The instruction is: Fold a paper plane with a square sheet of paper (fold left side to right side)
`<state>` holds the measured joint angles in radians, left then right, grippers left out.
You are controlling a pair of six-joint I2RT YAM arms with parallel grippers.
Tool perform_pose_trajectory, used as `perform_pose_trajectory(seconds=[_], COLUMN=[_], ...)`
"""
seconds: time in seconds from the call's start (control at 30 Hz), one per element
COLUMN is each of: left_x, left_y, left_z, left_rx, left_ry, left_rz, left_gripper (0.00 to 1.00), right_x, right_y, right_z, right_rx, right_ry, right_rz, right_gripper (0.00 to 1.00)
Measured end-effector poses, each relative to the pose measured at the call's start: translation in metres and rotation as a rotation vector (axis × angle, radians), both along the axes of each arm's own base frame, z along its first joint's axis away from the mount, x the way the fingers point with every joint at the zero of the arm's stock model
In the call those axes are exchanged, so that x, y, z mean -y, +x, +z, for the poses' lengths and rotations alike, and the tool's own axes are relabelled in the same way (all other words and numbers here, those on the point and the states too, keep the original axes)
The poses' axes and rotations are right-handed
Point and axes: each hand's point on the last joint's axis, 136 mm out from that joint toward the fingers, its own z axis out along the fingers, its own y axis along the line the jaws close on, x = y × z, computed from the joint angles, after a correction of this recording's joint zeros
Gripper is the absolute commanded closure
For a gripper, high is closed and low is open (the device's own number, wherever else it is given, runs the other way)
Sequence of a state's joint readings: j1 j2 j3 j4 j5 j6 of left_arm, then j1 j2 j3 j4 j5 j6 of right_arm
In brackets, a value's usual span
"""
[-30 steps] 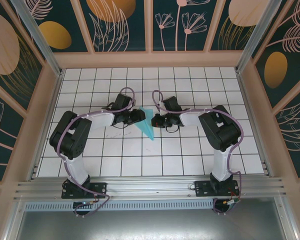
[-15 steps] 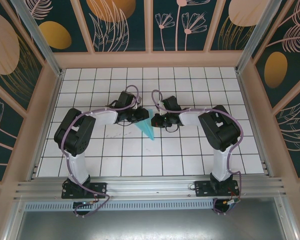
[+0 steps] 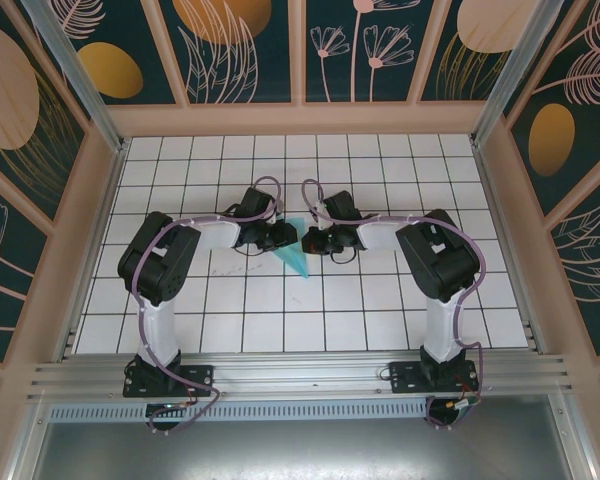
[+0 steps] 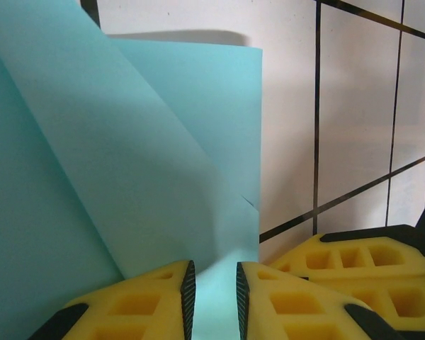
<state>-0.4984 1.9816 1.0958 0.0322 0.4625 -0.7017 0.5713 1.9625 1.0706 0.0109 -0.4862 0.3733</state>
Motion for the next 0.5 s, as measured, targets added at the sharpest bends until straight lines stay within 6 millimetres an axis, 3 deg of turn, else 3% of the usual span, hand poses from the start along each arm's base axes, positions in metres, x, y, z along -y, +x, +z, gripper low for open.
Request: perform_pose_trajectory(seconds=[0.2, 0.33, 0.5], left_x=[0.000, -0.001, 0.000], left_y=[0.000, -0.001, -0.001], left_z=[-0.001, -0.002, -0.003], left_rx=[0.004, 0.010, 0.021], left_ry=[0.002, -0.002, -0.011], left_rz=[0.000, 0.000, -0.002], left_gripper=[0.73, 0.74, 0.74], right_x=[0.000, 0.000, 0.006], right_y=[0.000, 0.001, 0.001], right_z=[0.000, 0.003, 0.022], right_rx=[0.001, 0.002, 0.036], right_ry=[0.001, 0.004, 0.017], right_rz=[0.001, -0.003, -0.017], right_gripper=[0.91, 0.81, 0.72])
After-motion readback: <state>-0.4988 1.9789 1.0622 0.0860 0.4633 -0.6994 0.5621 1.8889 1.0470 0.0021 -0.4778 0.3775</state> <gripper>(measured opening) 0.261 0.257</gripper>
